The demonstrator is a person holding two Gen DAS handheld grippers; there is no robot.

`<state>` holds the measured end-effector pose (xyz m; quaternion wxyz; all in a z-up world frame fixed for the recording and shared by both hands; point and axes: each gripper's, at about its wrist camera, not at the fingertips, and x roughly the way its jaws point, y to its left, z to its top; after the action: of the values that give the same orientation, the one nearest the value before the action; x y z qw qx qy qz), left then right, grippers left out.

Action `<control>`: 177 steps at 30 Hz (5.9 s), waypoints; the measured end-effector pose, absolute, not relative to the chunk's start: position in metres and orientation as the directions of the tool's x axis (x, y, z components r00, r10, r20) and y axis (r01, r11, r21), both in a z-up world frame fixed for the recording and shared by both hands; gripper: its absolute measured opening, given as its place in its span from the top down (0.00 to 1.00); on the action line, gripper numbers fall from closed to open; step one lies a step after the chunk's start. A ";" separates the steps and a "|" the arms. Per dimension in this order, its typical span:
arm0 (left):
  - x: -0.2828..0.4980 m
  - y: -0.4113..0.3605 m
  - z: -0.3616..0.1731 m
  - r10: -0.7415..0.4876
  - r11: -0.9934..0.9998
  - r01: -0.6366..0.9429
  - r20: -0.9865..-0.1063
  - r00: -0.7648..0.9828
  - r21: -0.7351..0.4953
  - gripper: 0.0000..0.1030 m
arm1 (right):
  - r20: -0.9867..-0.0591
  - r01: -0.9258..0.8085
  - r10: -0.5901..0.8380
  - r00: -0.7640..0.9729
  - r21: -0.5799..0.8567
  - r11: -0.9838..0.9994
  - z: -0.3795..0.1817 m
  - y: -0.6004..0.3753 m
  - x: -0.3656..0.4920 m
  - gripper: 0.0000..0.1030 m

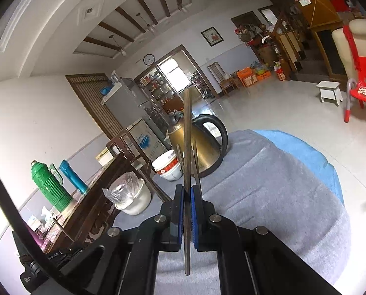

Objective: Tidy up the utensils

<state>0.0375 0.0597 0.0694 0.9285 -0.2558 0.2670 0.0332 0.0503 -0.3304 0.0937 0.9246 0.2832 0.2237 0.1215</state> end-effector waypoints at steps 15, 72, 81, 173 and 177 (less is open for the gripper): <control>0.103 -0.009 0.120 -0.167 0.849 -0.035 -0.332 0.928 -0.527 0.94 | -0.232 -0.112 0.258 0.938 0.501 0.858 0.128 -0.322 0.087 0.94; 0.106 -0.027 0.055 -0.132 0.927 -0.086 -0.533 0.836 -0.365 0.35 | -0.415 -0.071 0.211 0.885 0.330 0.941 0.060 -0.286 0.090 0.37; 0.068 -0.009 0.026 -0.024 0.959 -0.159 -0.628 0.778 -0.233 0.26 | -0.525 -0.080 0.168 0.834 0.187 0.979 0.036 -0.285 0.046 0.27; 0.016 -0.053 0.083 -0.042 0.999 0.038 -0.582 0.812 -0.019 0.07 | -0.500 -0.141 0.129 0.857 0.015 0.990 0.085 -0.255 -0.007 0.09; 0.015 -0.052 0.086 -0.042 0.999 0.039 -0.578 0.815 -0.019 0.07 | -0.498 -0.140 0.129 0.857 0.015 0.990 0.086 -0.255 -0.007 0.09</control>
<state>0.0155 -0.0525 0.0856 0.9526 -0.0032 0.3034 -0.0213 -0.0070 -0.2549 0.0856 0.9636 -0.0108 0.2578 0.0697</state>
